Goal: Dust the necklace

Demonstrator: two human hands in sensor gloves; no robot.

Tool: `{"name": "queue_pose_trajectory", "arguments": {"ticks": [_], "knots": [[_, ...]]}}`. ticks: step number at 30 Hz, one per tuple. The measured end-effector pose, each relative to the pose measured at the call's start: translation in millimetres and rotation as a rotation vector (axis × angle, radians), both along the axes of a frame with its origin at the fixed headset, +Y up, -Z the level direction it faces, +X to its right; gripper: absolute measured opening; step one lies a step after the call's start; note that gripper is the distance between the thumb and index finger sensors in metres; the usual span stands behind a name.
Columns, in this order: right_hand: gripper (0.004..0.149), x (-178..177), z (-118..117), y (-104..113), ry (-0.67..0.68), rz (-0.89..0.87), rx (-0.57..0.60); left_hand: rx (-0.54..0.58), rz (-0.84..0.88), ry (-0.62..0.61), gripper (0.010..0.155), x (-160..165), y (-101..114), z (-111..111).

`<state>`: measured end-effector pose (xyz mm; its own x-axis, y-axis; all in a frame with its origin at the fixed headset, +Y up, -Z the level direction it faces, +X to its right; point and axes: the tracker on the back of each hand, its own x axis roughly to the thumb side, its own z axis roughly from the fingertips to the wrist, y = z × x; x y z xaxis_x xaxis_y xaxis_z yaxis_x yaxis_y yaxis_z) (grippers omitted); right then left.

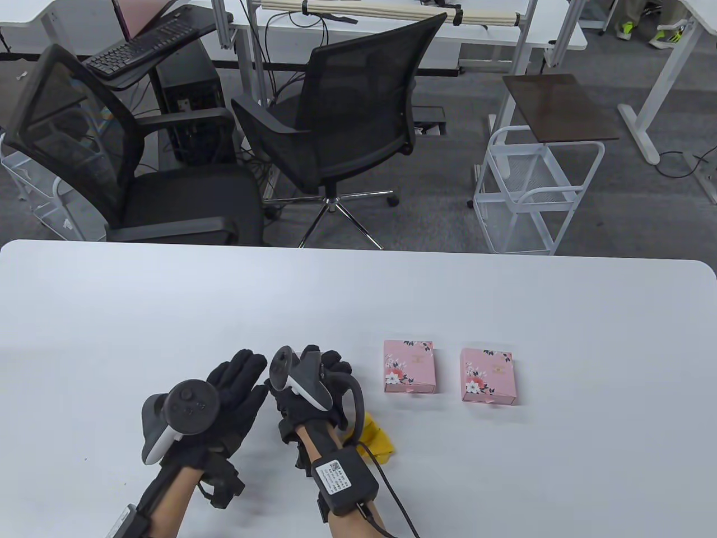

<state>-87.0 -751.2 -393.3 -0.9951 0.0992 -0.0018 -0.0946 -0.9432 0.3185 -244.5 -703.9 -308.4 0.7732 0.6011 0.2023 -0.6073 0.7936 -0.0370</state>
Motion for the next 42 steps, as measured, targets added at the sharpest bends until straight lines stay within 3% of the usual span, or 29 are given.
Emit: {"name": "queue_pose_trajectory", "arguments": {"ticks": [4,14,22,26,29,33,42], "knots": [[0.1,0.8,-1.3,-8.9,-0.031,-0.044,-0.01,0.018,-0.019,-0.005,0.059,0.0,-2.5,5.3],[0.1,-0.3,5.2,0.8,0.025,-0.015,0.008,0.068,-0.035,0.005,0.061,3.6,-5.6,12.6],[0.099,40.9,23.9,69.7,0.081,-0.144,0.089,0.105,-0.069,0.017,0.06,6.9,-8.3,16.4],[0.098,82.6,39.0,100.7,0.031,-0.143,0.159,0.109,-0.097,0.008,0.059,10.8,-9.5,17.6],[0.098,123.1,50.3,111.3,-0.021,-0.124,0.192,0.118,-0.117,0.0,0.059,13.6,-9.2,19.8],[0.098,174.3,66.2,103.3,-0.099,-0.098,0.182,0.125,-0.125,-0.007,0.059,16.1,-7.6,20.9],[0.099,244.2,95.8,32.0,-0.243,-0.062,0.056,0.134,-0.133,-0.012,0.059,16.6,-8.2,21.4]]}}
